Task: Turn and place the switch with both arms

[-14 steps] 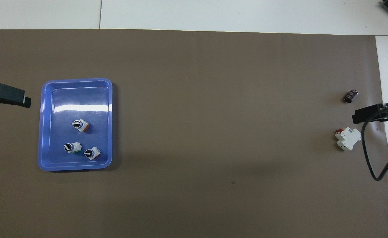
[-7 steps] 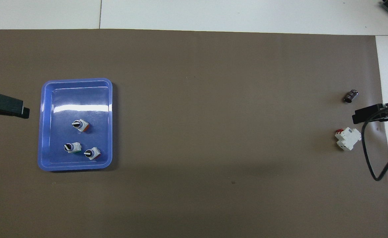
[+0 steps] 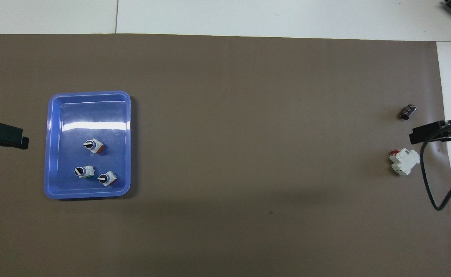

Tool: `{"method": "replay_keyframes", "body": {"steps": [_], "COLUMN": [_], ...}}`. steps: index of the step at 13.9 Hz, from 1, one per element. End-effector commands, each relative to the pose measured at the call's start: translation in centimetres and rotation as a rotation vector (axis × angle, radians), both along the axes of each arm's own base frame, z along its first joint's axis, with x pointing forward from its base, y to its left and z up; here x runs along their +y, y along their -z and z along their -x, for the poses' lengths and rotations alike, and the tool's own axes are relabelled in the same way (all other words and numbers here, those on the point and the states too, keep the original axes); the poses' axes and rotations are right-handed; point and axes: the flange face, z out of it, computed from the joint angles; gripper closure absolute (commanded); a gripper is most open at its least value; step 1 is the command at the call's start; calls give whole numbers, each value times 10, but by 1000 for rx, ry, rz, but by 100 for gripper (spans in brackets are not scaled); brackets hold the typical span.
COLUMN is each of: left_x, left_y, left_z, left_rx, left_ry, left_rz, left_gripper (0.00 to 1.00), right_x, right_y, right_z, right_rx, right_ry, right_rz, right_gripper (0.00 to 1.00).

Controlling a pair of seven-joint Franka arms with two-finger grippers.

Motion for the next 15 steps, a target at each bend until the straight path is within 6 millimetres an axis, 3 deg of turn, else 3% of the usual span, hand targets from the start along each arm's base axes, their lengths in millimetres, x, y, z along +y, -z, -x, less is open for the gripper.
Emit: {"method": "replay_keyframes", "body": {"steps": [1, 10, 15], "left_x": [3, -1, -1], "left_y": [-2, -11, -6], "left_z": [2, -5, -5], "left_rx": [-16, -26, -29], "left_ry": [-18, 18, 58], "left_rz": [13, -37, -35], "left_gripper": [0, 0, 0], "right_x": [1, 1, 1], "right_y": [-1, -1, -1], "right_z": [7, 7, 7], "right_rx": [1, 1, 1], "right_ry": [11, 11, 11], "right_rz": [-3, -3, -3], "right_gripper": [0, 0, 0]}}
